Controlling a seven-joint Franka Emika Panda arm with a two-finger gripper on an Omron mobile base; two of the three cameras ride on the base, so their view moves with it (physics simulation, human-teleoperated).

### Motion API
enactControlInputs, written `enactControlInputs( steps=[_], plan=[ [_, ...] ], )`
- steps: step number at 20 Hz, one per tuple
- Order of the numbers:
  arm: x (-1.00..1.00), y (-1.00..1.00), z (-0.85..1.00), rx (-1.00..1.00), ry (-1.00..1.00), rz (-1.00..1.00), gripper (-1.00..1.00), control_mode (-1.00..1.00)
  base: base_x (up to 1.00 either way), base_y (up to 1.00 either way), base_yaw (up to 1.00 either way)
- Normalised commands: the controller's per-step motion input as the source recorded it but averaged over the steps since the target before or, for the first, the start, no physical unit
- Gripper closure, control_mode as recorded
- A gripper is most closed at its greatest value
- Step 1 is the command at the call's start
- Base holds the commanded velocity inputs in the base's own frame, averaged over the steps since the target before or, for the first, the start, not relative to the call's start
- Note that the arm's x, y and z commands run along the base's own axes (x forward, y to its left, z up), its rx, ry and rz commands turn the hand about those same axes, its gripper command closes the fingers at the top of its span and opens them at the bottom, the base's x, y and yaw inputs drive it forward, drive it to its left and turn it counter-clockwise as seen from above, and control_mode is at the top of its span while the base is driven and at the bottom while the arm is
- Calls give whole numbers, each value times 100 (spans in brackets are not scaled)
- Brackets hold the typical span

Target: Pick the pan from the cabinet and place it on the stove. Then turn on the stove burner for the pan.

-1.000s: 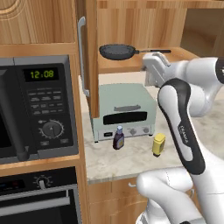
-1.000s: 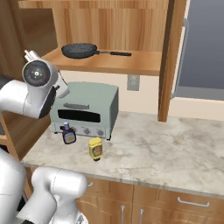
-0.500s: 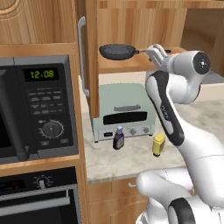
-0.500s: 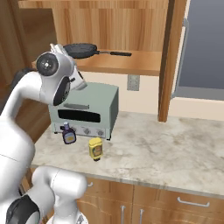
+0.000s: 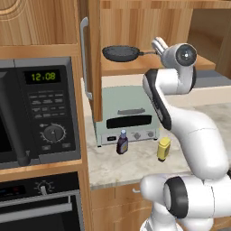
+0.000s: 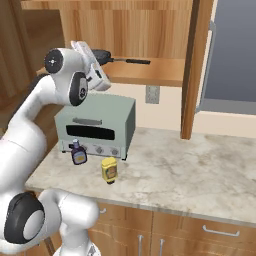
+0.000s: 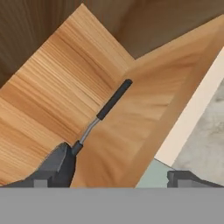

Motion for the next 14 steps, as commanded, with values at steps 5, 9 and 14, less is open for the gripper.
enactControlInputs(
  steps=[5,9,14],
  plan=[
    [56,-19,23,-9,0,-26,-100,-100,0,0,0],
    [55,-16,9,-3,0,-26,-100,-100,0,0,0],
    [23,-21,0,0,1,-14,-100,-100,0,0,0]
  ],
)
